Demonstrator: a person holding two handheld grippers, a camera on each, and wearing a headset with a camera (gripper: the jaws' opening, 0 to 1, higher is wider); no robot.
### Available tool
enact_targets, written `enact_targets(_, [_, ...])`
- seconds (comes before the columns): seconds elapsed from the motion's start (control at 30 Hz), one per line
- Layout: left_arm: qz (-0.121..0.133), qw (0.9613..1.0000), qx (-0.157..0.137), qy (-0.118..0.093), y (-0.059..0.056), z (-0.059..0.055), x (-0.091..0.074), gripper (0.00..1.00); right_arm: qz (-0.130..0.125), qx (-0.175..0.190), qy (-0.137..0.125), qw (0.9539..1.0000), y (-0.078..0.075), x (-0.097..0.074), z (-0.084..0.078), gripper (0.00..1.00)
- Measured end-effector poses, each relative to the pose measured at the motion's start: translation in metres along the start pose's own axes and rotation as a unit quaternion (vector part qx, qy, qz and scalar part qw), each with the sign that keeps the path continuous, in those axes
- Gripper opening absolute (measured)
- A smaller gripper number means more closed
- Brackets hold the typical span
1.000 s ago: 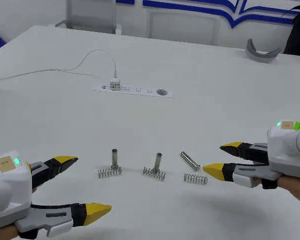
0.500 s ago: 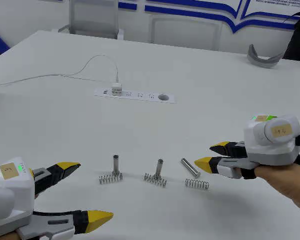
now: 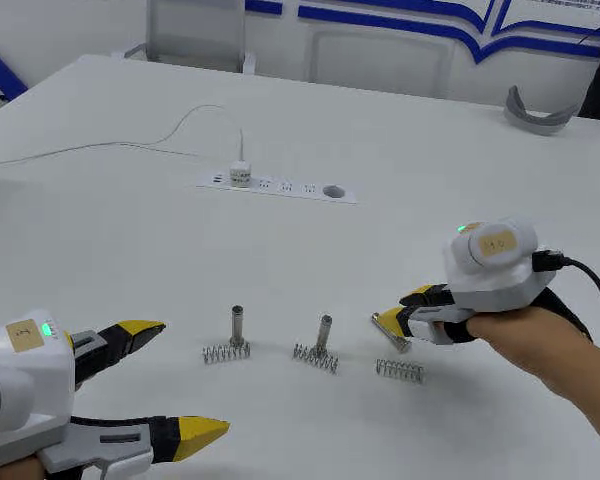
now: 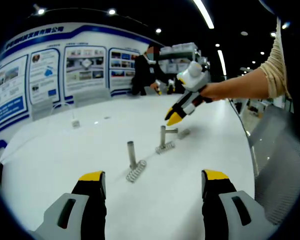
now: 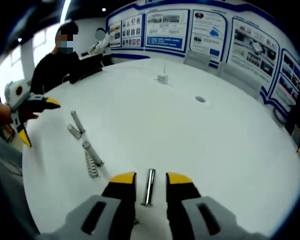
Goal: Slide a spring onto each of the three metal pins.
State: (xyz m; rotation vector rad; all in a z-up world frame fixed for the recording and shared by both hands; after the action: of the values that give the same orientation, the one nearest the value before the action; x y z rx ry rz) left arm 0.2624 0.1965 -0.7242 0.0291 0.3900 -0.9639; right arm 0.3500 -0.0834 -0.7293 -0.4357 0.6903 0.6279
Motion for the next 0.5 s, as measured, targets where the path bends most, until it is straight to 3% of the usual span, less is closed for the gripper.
enact_targets(0.5, [0.004,1.0,-0.003,0.002,0.001,-0.004,-0.002,0.79,0.009,0.014,0.057,0.9982,0.003,0.025,0.0,0.15])
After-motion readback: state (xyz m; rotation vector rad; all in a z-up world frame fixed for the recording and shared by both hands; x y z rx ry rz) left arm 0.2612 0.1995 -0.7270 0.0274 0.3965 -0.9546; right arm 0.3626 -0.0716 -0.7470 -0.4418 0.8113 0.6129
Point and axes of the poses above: the centre of the closed fingertips' face, and the gripper's own axes: x roughly forward along the fingers, y roughly to its left, z roughly out of its top, the point moved 6 cm from there along -x, roughly backward along the fingers, and after that the axes turned 8 degrees about -x, right-handed, at the moved point
